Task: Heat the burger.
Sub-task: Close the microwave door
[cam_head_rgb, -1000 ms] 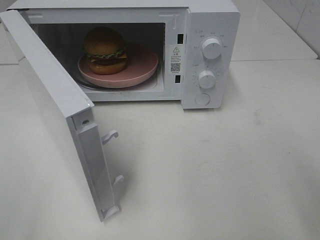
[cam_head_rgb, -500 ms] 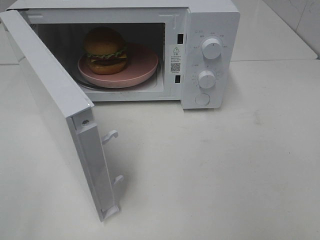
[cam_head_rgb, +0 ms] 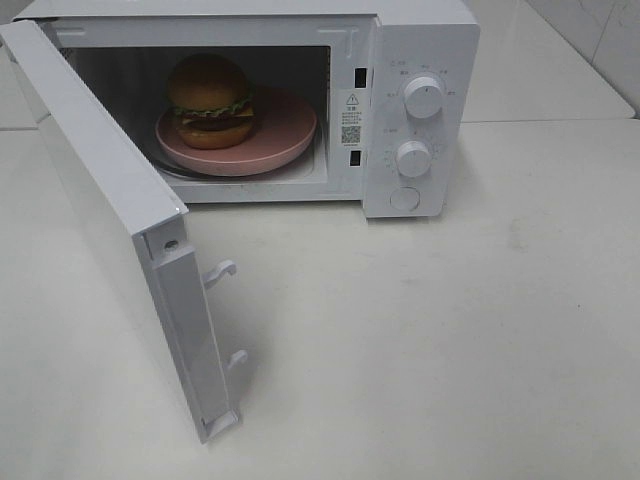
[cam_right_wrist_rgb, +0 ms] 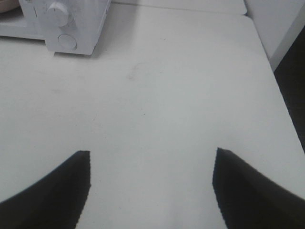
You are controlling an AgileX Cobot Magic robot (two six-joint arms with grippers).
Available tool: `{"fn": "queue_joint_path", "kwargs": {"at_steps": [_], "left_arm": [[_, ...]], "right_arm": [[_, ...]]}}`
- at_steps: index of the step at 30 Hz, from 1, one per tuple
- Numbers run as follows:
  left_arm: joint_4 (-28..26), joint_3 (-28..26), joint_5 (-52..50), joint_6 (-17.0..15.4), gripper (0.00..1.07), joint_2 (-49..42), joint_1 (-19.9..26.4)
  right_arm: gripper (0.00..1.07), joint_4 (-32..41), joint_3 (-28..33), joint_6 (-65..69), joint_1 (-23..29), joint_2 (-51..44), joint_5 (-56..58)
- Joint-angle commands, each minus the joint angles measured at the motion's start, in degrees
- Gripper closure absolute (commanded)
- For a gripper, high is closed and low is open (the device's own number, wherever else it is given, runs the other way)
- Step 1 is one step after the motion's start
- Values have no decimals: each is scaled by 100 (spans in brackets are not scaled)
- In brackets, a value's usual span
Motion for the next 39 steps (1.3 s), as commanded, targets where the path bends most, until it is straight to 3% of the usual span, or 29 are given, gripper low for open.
{"fn": "queue_joint_path", "kwargs": {"at_steps": [1, 39], "left_arm": [[-6, 0, 0, -6, 7, -109, -23], [-6, 0, 0, -6, 7, -86, -23]], "right_arm": [[36, 11, 34, 34, -132, -269, -103], [36, 6, 34, 63, -126, -269, -97]]}}
